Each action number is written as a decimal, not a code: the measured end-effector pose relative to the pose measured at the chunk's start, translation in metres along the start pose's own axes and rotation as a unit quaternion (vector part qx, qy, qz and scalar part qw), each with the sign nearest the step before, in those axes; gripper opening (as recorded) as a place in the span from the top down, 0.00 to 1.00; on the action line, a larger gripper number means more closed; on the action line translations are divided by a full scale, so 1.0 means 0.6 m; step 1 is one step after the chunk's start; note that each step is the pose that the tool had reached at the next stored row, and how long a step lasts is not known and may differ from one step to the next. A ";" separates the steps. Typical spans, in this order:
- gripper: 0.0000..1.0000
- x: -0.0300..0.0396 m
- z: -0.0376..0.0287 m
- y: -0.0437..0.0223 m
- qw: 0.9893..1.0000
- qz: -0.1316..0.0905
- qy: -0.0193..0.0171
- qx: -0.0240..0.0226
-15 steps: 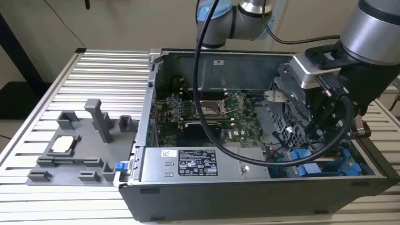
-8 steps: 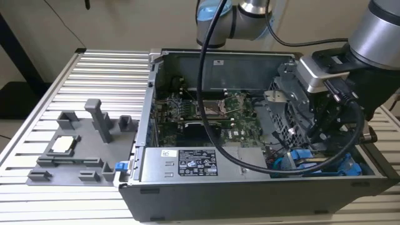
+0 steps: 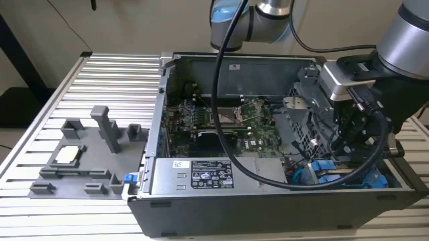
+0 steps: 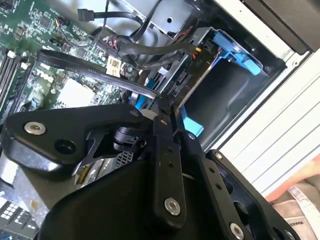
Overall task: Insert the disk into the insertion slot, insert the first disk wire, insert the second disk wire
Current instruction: 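Insert the second disk wire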
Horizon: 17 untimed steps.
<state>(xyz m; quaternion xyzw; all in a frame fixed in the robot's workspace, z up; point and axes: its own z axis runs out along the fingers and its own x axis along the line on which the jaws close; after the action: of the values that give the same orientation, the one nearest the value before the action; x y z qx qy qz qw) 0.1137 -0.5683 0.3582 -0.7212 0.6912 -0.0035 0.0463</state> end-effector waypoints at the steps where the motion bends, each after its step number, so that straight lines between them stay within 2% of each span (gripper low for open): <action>1: 0.84 0.001 0.000 0.000 1.000 0.003 0.000 0.000; 2: 0.84 0.001 0.000 -0.001 1.000 0.004 0.000 -0.001; 6: 0.84 0.003 0.001 -0.011 1.000 0.005 0.000 -0.016; 8: 0.84 0.004 0.002 -0.018 1.000 0.005 -0.001 -0.021; 11: 0.84 0.006 0.002 -0.027 1.000 0.005 -0.001 -0.024; 17: 0.84 0.011 0.008 -0.029 1.000 0.012 -0.001 -0.024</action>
<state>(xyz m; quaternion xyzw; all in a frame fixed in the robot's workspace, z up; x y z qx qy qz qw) 0.1319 -0.5740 0.3546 -0.7136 0.6997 0.0143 0.0297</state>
